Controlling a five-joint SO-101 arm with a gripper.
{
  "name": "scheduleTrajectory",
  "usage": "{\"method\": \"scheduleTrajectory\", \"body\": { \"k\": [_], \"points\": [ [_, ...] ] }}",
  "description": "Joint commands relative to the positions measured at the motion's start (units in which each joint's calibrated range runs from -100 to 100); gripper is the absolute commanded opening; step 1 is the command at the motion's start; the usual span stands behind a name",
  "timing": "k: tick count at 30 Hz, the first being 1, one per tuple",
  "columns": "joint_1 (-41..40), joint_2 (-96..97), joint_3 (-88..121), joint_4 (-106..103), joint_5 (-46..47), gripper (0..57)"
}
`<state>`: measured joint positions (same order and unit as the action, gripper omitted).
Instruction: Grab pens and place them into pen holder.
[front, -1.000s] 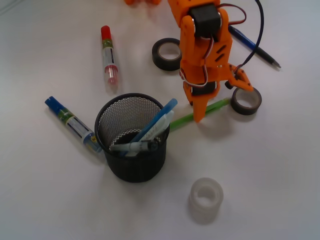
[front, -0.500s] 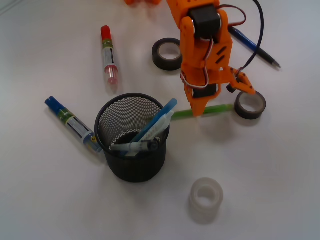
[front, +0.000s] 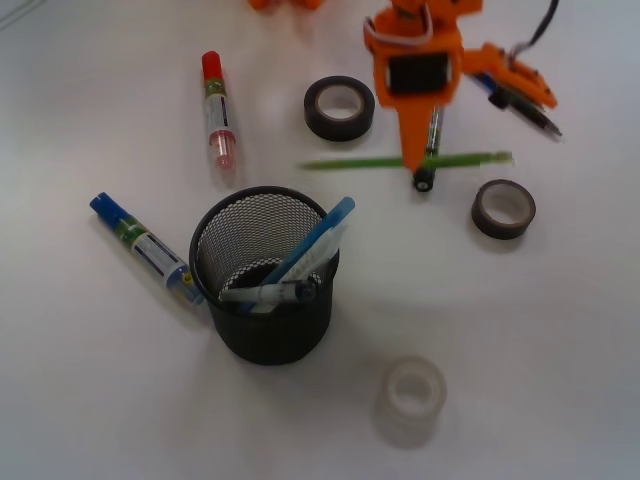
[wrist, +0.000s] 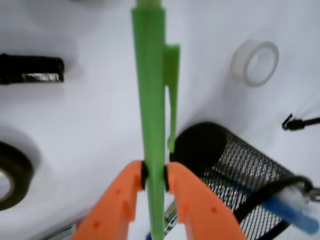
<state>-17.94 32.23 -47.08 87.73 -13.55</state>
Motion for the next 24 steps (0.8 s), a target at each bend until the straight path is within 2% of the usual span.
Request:
{"method": "scheduleTrajectory", "body": {
  "k": [1,8,14,24],
  "points": [
    [1.23,-8.22,-2.92,2.56,-1.76,0.4],
    [4.07,-17.4,-3.01,-9.43,-3.57,0.4],
    [6.02,-18.33,-2.74,-30.08,-8.21,0.4],
    [8.56,-14.76,13.2,-63.94,-16.75,0.4]
  ]
}}
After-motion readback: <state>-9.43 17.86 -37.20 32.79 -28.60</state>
